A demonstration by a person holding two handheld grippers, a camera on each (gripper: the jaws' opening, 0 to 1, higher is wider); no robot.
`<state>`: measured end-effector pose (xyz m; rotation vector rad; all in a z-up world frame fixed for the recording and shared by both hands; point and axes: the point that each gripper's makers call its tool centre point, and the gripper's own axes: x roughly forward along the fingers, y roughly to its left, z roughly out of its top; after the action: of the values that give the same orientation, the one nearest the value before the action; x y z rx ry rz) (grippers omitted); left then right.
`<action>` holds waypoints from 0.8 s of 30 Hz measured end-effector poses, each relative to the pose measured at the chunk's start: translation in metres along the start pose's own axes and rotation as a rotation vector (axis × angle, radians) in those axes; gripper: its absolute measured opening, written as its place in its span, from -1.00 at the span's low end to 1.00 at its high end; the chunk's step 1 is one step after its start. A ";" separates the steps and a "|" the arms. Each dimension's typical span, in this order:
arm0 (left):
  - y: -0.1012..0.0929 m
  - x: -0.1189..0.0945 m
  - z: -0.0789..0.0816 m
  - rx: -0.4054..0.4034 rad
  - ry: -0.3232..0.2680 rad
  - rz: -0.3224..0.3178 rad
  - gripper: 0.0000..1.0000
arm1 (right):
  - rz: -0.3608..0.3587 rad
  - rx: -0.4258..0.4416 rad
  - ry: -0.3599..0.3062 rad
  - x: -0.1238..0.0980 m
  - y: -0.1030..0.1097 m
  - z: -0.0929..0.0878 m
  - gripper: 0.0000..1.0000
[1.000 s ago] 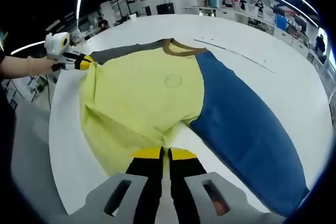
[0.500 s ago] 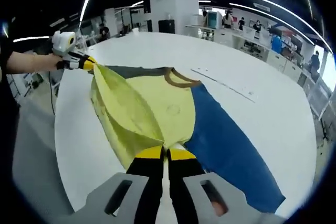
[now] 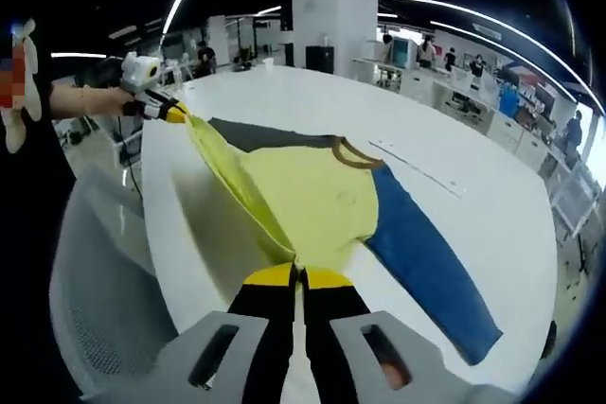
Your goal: Fold the garment on the visible template until the final outline fits inside the template.
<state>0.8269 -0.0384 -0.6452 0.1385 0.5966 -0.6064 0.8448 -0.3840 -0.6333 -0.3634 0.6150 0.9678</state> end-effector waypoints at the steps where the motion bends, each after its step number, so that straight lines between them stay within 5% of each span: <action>1: -0.002 -0.002 -0.004 -0.001 0.004 -0.003 -1.00 | 0.002 0.002 0.004 -0.001 0.005 -0.003 -0.95; 24: -0.029 0.003 -0.082 0.012 0.171 -0.045 -1.00 | 0.022 -0.073 0.195 0.011 0.046 -0.077 -0.95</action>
<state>0.7718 -0.0397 -0.7130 0.1898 0.7635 -0.6462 0.7855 -0.3950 -0.7008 -0.5208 0.7629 0.9842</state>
